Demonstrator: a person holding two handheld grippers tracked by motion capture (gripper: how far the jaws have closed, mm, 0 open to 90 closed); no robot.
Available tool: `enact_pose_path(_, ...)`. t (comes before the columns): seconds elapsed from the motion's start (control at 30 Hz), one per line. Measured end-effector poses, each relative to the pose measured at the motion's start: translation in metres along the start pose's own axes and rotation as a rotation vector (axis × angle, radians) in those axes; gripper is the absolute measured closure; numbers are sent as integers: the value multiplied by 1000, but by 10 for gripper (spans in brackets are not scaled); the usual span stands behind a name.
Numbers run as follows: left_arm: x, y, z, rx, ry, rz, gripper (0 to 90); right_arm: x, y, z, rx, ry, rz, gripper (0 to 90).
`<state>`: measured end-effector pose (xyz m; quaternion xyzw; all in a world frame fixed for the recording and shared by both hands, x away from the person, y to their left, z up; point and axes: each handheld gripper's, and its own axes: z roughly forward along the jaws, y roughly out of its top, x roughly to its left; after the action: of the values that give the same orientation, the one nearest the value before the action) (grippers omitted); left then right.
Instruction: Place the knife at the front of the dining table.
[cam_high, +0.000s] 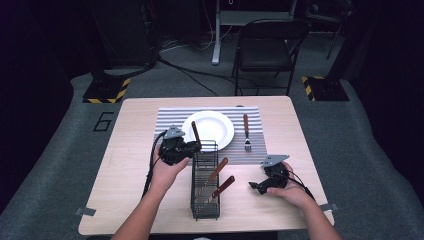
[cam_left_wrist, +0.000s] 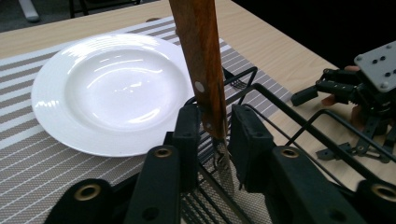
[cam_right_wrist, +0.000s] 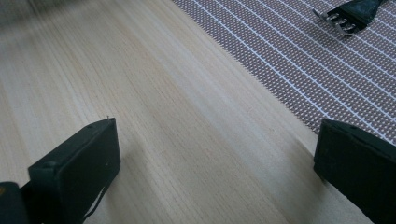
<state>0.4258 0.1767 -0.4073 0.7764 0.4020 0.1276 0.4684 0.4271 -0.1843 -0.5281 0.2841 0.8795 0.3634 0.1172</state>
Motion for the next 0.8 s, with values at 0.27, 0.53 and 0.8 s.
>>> enact_pose_path(0.27, -5, 0, 4, 3, 11, 3, 667, 0, 0, 0, 1, 0, 0, 0)
enact_pose_path(0.53, -9, 1, 10, 23, 10, 5, 648, 0, 0, 0, 1, 0, 0, 0)
enact_pose_path(0.8, -16, 1, 14, 27, 66, 2, 636, 0, 0, 0, 1, 1, 0, 0)
